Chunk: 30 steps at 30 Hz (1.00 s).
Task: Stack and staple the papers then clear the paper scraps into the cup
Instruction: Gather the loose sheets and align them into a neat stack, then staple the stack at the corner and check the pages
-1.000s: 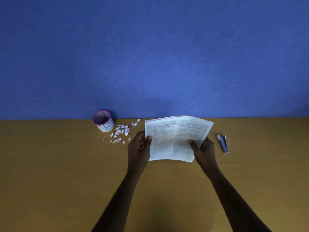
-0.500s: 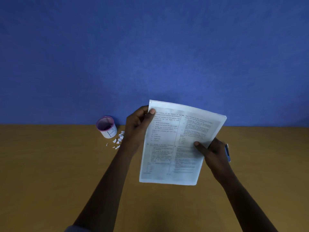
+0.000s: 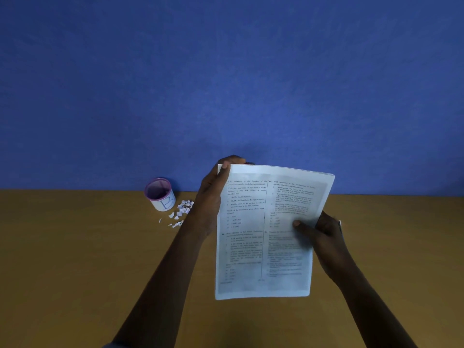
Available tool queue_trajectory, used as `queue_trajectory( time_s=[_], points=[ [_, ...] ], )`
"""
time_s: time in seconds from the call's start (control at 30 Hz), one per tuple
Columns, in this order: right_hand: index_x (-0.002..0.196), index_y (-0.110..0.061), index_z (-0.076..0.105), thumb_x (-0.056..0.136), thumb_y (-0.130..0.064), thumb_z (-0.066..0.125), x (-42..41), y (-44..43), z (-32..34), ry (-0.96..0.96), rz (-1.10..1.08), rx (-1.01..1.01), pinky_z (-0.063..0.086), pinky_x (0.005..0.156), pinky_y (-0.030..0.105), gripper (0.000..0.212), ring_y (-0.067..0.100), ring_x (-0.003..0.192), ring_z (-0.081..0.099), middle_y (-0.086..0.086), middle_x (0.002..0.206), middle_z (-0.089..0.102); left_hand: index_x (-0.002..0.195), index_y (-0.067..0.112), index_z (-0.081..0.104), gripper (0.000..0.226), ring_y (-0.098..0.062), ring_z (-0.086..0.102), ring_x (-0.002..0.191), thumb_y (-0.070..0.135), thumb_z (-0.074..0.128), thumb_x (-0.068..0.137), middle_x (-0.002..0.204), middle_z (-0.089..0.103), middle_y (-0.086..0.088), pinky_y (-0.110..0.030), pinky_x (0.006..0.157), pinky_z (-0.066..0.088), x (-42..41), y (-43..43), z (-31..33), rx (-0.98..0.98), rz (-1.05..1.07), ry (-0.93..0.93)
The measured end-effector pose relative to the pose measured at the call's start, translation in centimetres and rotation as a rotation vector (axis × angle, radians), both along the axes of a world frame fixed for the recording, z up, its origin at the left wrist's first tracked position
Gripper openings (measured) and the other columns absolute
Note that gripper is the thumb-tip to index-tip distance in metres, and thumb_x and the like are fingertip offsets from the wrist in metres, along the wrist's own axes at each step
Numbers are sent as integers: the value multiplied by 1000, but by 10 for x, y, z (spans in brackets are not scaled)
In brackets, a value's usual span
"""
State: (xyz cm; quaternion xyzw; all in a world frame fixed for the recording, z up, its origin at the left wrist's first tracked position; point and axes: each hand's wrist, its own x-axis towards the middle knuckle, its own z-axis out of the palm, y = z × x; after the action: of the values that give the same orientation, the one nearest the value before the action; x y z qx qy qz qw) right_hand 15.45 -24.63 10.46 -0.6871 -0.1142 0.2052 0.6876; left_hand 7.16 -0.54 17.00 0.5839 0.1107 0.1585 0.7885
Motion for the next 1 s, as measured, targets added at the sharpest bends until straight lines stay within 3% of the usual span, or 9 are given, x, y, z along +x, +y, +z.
queue_trajectory(
  time_s=[0.17, 0.33, 0.43, 0.53, 0.63, 0.7, 0.83, 1.0],
  points=[
    [120, 1, 67, 95, 8, 62, -2, 0, 0, 10, -3, 6, 64, 74, 33, 26, 27, 98, 78, 7, 109, 80, 95, 30, 58, 29, -15, 65, 82, 48, 38, 103, 85, 63, 2, -30, 68, 49, -2, -1, -3, -23, 7, -1],
    [119, 2, 67, 95, 9, 61, -3, 1, -2, -2, -19, 5, 64, 73, 33, 26, 28, 98, 78, 7, 108, 80, 95, 31, 59, 32, -17, 60, 76, 50, 35, 105, 81, 58, 1, -34, 69, 44, 1, 1, -6, 31, 50, 17],
    [121, 1, 67, 95, 9, 61, -3, 0, -4, 15, -38, 34, 64, 81, 44, 28, 33, 103, 76, 11, 113, 78, 118, 40, 61, 24, -17, 67, 84, 49, 42, 105, 91, 68, 5, -34, 70, 53, -2, -2, -5, 155, 107, 26],
    [122, 1, 66, 95, 7, 61, -3, -2, -6, 50, -71, 72, 61, 86, 53, 28, 36, 106, 75, 14, 117, 77, 134, 24, 58, 30, -15, 74, 109, 24, 59, 104, 117, 78, 9, -28, 81, 59, -11, -5, -10, 190, 96, 31],
    [121, 2, 67, 94, 8, 61, -4, -4, -8, 68, -99, 92, 61, 88, 56, 28, 37, 106, 74, 16, 118, 76, 125, 12, 68, 22, -14, 74, 111, 13, 58, 105, 119, 78, 7, -24, 83, 58, -18, -9, -23, 297, 136, 87],
    [120, 4, 67, 94, 10, 61, -6, -3, -10, 63, -105, 91, 62, 85, 54, 27, 36, 104, 75, 15, 115, 77, 121, 15, 71, 21, -11, 75, 106, 18, 57, 106, 115, 79, 9, -22, 80, 58, -19, -15, -29, 348, 172, 140],
    [113, -2, 69, 93, 11, 61, -13, -1, -13, 100, -133, 105, 64, 74, 35, 25, 27, 99, 77, 1, 104, 80, 109, 32, 72, 16, -2, 74, 95, 27, 56, 107, 103, 78, 20, -17, 73, 58, -17, -25, -30, 387, 275, 214],
    [113, -15, 71, 93, 9, 61, -17, 0, -21, 134, -137, 104, 59, 87, 51, 32, 29, 107, 74, 8, 115, 77, 102, 33, 74, 18, 2, 73, 87, 27, 57, 106, 96, 79, 20, -11, 66, 53, -19, -36, -26, 354, 375, 218]
  ],
)
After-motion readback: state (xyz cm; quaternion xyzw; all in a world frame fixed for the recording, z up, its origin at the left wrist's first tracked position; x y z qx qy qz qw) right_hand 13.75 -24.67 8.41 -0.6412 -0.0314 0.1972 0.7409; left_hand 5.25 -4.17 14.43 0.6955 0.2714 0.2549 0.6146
